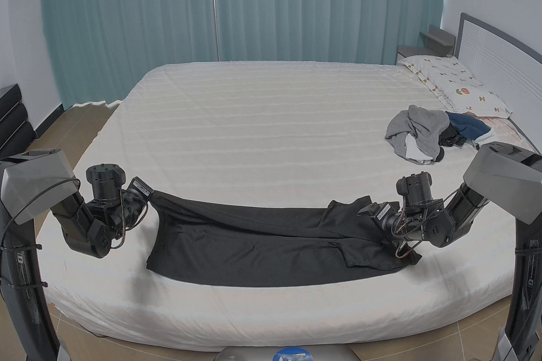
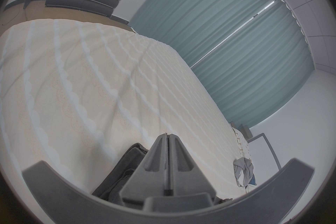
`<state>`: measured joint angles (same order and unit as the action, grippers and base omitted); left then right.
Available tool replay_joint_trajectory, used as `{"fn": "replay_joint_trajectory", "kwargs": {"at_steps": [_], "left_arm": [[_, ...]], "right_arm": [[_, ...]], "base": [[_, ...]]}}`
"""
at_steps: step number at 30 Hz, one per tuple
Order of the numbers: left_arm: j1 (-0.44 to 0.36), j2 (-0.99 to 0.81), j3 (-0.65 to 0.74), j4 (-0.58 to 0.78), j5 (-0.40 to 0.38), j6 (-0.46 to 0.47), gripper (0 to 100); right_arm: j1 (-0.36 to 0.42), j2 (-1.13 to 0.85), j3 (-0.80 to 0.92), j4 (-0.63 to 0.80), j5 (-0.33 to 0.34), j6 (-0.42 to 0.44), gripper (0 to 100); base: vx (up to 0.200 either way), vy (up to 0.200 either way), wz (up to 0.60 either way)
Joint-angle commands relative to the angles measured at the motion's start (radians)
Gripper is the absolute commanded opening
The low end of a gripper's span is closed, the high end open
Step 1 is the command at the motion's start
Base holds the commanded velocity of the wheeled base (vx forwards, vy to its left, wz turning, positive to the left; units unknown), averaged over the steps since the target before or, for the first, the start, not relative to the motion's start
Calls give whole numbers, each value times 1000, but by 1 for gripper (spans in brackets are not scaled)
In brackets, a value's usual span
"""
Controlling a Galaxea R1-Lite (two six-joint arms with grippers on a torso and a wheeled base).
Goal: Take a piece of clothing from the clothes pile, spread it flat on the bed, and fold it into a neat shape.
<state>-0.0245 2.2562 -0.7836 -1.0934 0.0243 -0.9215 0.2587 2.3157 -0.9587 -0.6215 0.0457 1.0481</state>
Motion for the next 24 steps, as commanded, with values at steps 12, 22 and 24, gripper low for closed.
{"fn": "replay_joint_trajectory", "kwargs": {"at_steps": [12, 22, 24], "left_arm": [[0, 2, 1, 0, 2, 0, 0], [0, 2, 0, 0, 6, 0, 0], [0, 3, -3, 0, 14, 0, 0]], "right_arm": [[-1, 11, -15, 0, -37, 4, 0], [-6, 2, -15, 0, -37, 6, 0], [-6, 1, -6, 0, -37, 4, 0]], "base": [[0, 0, 0], [0, 0, 0], [0, 0, 0]]}}
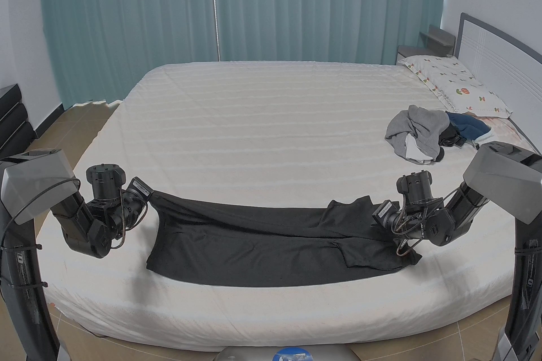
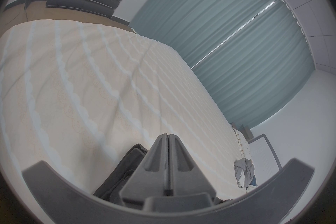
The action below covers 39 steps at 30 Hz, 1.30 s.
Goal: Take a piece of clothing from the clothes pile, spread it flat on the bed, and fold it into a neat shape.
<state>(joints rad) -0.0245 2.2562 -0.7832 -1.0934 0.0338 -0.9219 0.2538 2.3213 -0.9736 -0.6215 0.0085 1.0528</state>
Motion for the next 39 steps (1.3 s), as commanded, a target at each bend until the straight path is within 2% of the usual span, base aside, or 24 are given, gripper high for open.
{"fn": "replay_joint_trajectory", "kwargs": {"at_steps": [1, 6, 7, 11, 17, 24, 26, 27, 30, 35, 39], "left_arm": [[0, 3, -4, 0, 6, 0, 0], [0, 3, -4, 0, 8, 0, 0], [0, 2, -4, 0, 8, 0, 0], [0, 2, -4, 0, 8, 0, 0], [0, 2, -4, 0, 8, 0, 0], [0, 2, -4, 0, 8, 0, 0], [0, 2, -4, 0, 8, 0, 0], [0, 2, -5, 0, 8, 0, 0], [0, 2, -5, 0, 8, 0, 0], [0, 5, -5, 0, 8, 0, 0], [-2, 5, -5, 0, 6, 0, 0]], "right_arm": [[-1, -5, 10, -1, 1, 0, 0], [4, -3, 18, -3, 1, -5, 0], [-1, -5, 19, -12, 2, -7, 100], [-31, -31, 13, -27, 19, 0, 100], [-74, -80, 21, -26, 99, -17, 100], [-139, -76, 44, -30, 197, -166, 100], [-139, -76, 44, -30, 197, -166, 100], [-156, -66, 52, -32, 238, -223, 100], [-163, -49, 55, -53, 277, -264, 100], [-173, -2, 89, -156, 291, -349, 100], [-174, 21, 105, -224, 292, -366, 100]], "base": [[0, 0, 0], [0, 0, 0], [0, 0, 0], [0, 0, 0], [0, 0, 0], [0, 0, 0], [0, 0, 0], [0, 0, 0], [0, 0, 0], [0, 0, 0], [0, 0, 0]]}}
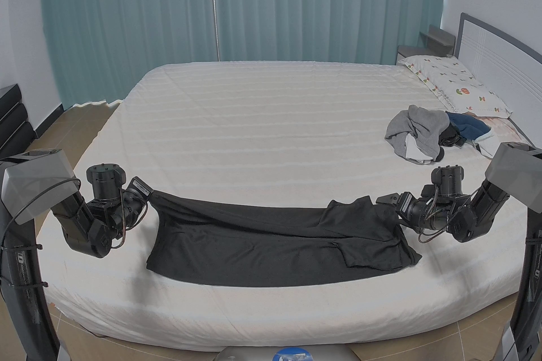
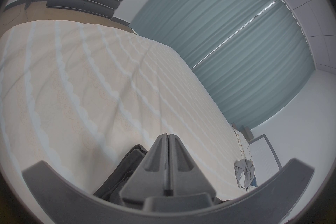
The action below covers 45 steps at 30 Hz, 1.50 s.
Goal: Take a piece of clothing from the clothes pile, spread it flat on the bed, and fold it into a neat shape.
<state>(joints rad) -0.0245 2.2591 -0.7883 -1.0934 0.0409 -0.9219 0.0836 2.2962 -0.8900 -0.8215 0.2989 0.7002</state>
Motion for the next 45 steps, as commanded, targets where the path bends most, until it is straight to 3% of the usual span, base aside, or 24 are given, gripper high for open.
{"fn": "replay_joint_trajectory", "kwargs": {"at_steps": [1, 27, 28, 45], "left_arm": [[0, 2, 0, 0, -1, 0, 0], [-2, 2, 3, 0, 1, 0, 0], [-2, 2, 3, 0, 1, 0, 0], [-2, 0, 3, 0, 2, 2, 0]], "right_arm": [[-2, 52, 22, -31, 2, -13, 100], [-4, 103, 8, -94, -15, -19, 100], [-4, 101, 8, -94, -15, -19, 0], [-44, 89, -9, -100, -17, -4, 0]], "base": [[0, 0, 0], [0, 0, 0], [0, 0, 0], [0, 0, 0]]}}
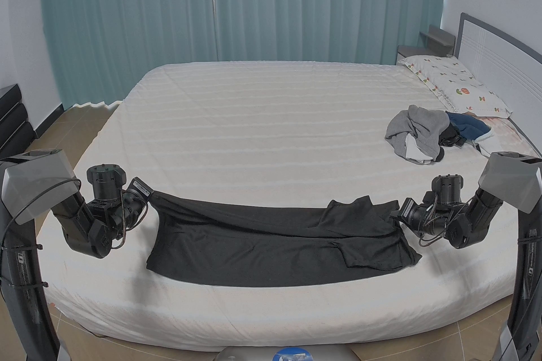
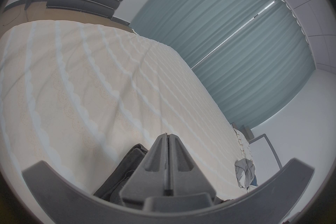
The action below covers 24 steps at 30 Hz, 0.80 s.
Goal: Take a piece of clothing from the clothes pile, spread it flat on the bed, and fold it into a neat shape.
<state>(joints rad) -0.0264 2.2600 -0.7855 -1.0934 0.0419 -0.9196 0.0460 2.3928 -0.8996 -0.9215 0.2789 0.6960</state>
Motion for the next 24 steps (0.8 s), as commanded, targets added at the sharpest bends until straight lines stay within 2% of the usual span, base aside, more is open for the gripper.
{"fn": "replay_joint_trajectory", "kwargs": {"at_steps": [1, 4, 9, 14, 19, 21, 22, 24], "left_arm": [[0, 0, 0, 0, 1, -1, 0], [0, -2, -1, 0, 1, -1, 0], [0, -2, -23, -3, 0, 4, 0], [-1, 0, -69, -3, 0, 4, 0], [-3, 1, -84, -19, 0, -1, 0], [-1, 12, -84, -85, 0, -2, 0], [-1, 12, -84, -85, 0, -2, 0], [0, 50, -81, -183, -4, 7, 0]], "right_arm": [[-6, -7, 1, 0, 3, 0, 0], [-11, -18, -1, -5, 5, 23, 0], [-12, -52, -2, -111, 9, 162, 0], [-11, -30, -13, -250, -6, 203, 0], [-18, -20, -15, -372, -52, 258, 0], [-17, 3, -9, -459, -64, 272, 0], [-17, 3, -9, -459, -64, 272, 0], [-15, 19, 2, -487, -64, 269, 0]], "base": [[0, 0, 0], [0, 0, 0], [0, 0, 0], [0, 0, 0], [0, 0, 0], [0, 0, 0], [0, 0, 0], [0, 0, 0]]}}
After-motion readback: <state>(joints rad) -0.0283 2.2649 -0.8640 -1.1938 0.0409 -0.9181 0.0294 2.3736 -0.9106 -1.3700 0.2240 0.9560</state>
